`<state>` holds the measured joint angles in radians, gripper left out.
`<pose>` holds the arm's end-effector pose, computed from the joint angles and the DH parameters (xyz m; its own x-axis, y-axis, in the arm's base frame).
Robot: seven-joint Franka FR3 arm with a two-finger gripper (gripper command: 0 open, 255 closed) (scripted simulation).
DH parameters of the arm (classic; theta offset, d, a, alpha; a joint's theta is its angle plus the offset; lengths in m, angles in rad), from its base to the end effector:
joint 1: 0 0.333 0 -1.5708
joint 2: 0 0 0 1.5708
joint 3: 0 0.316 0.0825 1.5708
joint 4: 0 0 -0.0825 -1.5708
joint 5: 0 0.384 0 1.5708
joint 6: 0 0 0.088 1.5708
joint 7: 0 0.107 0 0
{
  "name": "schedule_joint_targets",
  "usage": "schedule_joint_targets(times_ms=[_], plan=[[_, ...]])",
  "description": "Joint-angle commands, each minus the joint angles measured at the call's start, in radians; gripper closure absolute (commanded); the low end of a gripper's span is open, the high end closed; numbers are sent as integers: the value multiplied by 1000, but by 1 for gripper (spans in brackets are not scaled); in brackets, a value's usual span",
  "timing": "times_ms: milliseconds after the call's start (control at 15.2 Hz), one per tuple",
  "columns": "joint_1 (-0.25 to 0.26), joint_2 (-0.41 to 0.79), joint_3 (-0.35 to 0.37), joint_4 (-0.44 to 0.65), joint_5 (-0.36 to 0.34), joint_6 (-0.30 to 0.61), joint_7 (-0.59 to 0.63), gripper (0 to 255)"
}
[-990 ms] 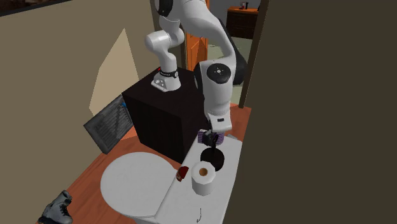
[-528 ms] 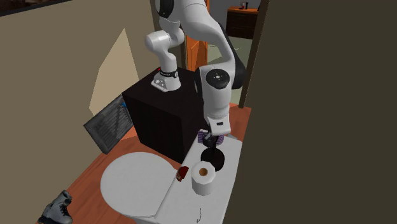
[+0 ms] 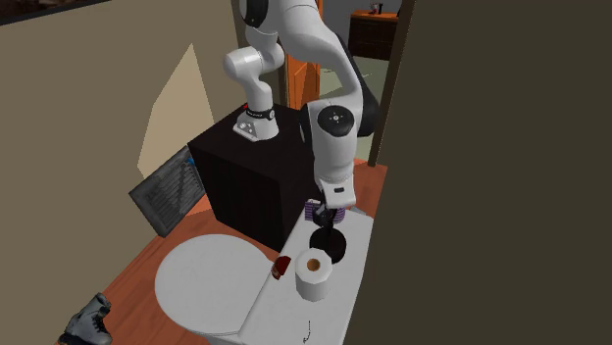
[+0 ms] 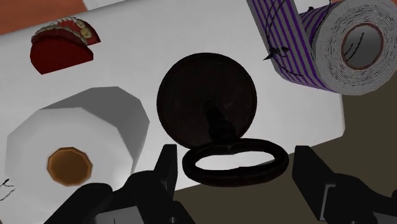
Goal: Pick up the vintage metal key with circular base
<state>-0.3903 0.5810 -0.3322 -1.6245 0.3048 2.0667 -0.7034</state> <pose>0.5341 -0.4138 0.2895 0.9904 -0.1345 -0.0327 -0.1375 -0.9830 -0.1213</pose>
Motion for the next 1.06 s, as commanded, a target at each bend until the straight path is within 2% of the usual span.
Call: schedule_joint_targets(times_ms=[0, 990], plan=[[1, -9, -3, 7, -5, -17, 4, 255], [8, -84, -21, 73, -39, -153, 33, 255]])
